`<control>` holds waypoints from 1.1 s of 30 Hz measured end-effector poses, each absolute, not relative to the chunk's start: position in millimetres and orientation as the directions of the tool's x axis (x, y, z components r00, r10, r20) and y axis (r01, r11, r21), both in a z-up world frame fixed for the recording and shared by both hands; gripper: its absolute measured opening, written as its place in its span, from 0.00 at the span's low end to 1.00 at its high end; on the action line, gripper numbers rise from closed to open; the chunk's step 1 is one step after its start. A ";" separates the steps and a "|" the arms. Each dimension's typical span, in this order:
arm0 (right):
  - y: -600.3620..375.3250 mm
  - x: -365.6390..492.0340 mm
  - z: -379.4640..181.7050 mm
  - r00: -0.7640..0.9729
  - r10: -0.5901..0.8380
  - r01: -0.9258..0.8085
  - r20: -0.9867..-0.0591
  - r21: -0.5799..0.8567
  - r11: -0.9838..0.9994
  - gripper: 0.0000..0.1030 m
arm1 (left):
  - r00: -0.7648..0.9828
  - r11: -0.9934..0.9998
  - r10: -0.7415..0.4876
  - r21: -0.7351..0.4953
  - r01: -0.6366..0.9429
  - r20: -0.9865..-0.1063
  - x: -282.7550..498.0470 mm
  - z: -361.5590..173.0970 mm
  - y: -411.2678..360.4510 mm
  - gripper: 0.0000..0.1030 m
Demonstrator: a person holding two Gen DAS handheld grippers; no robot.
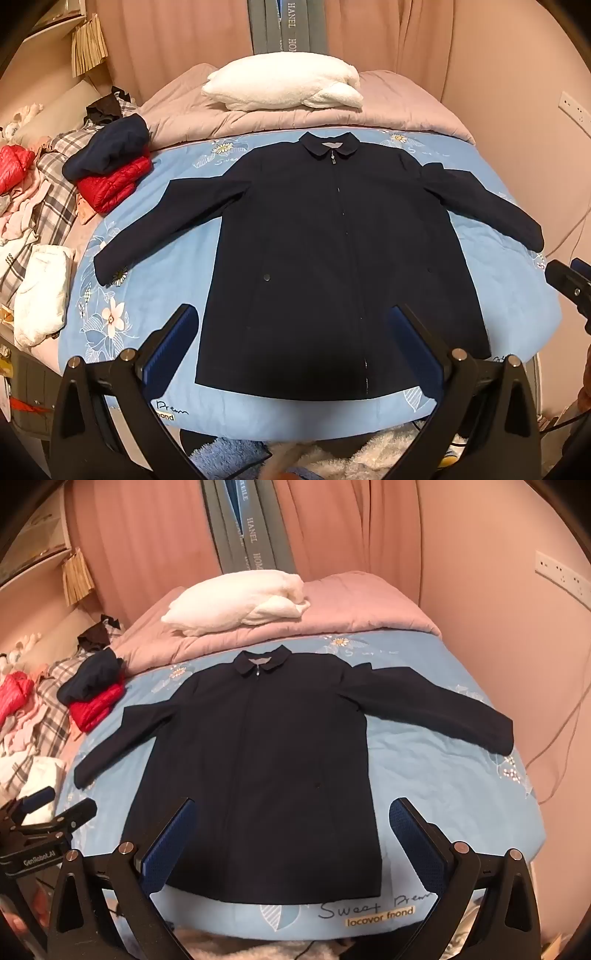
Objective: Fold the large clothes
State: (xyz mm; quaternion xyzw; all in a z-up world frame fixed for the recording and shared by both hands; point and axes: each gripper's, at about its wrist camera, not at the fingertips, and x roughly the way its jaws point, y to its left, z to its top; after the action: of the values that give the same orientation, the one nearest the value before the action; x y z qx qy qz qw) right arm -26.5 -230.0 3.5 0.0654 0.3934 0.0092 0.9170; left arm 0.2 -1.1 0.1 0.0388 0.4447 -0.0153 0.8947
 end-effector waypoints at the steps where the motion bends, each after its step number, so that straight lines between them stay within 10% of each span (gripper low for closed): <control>1: -229.6 -26.6 3.3 0.695 0.065 0.033 -0.717 0.121 0.992 1.00 | 0.605 0.996 0.006 0.057 0.065 -0.796 0.5 0.1 -1.7 1.00; 33: -225.2 -22.3 -0.8 0.690 0.087 0.015 -0.718 0.135 0.991 1.00 | 0.615 0.996 0.000 0.057 0.073 -0.788 4.0 -1.1 -5.8 1.00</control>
State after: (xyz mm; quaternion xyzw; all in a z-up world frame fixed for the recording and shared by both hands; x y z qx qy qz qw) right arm -22.3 -225.2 -0.8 0.0654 0.3930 0.0196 0.9170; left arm 4.0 -5.8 -1.1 0.0417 0.4381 -0.0202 0.8977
